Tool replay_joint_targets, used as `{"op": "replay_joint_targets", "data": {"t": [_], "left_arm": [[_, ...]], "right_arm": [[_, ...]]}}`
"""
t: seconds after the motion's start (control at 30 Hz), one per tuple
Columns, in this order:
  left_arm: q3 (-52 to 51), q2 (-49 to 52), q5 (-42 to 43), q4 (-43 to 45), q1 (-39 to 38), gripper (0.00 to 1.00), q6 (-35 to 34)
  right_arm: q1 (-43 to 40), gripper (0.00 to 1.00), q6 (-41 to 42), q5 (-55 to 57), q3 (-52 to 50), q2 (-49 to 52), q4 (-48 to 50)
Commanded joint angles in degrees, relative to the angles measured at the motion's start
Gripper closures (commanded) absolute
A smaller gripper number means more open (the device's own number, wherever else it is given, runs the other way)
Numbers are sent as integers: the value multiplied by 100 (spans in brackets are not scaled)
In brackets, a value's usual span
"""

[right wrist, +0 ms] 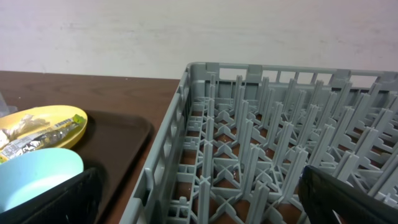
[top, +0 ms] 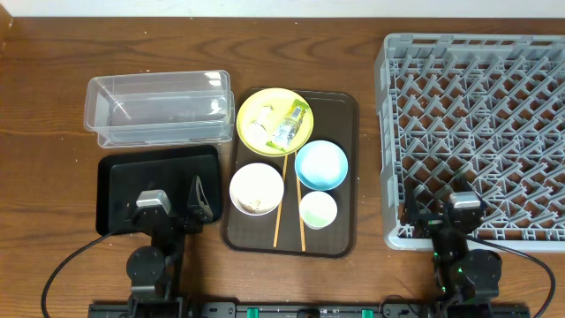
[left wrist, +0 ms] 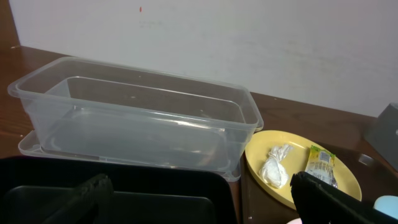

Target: Sort waste into correct bins and load items into the dishwasher rack

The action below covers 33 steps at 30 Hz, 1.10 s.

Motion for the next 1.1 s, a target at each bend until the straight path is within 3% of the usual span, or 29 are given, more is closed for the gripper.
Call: {"op": "replay_joint_targets", "data": {"t": [0.0, 0.53, 0.63, 0.8, 1.07], "left_arm": [[-44, -37, -68, -271, 26, 6, 98], [-44, -37, -66, -269, 26, 6, 98], [-42, -33, -57, -271, 26, 6, 94], [46, -11, 105, -280, 26, 6, -730], [1084, 787, 247, -1392, 26, 6, -723]], "right_arm": [[103, 1, -39, -4, -9, 28, -17], [103, 1, 33, -52, -9, 28, -15], [103, 1, 557, -55, -9, 28, -11], [103, 1, 752, -48, 79, 28, -90], [103, 1, 664, 22, 949, 225, -1113]]}}
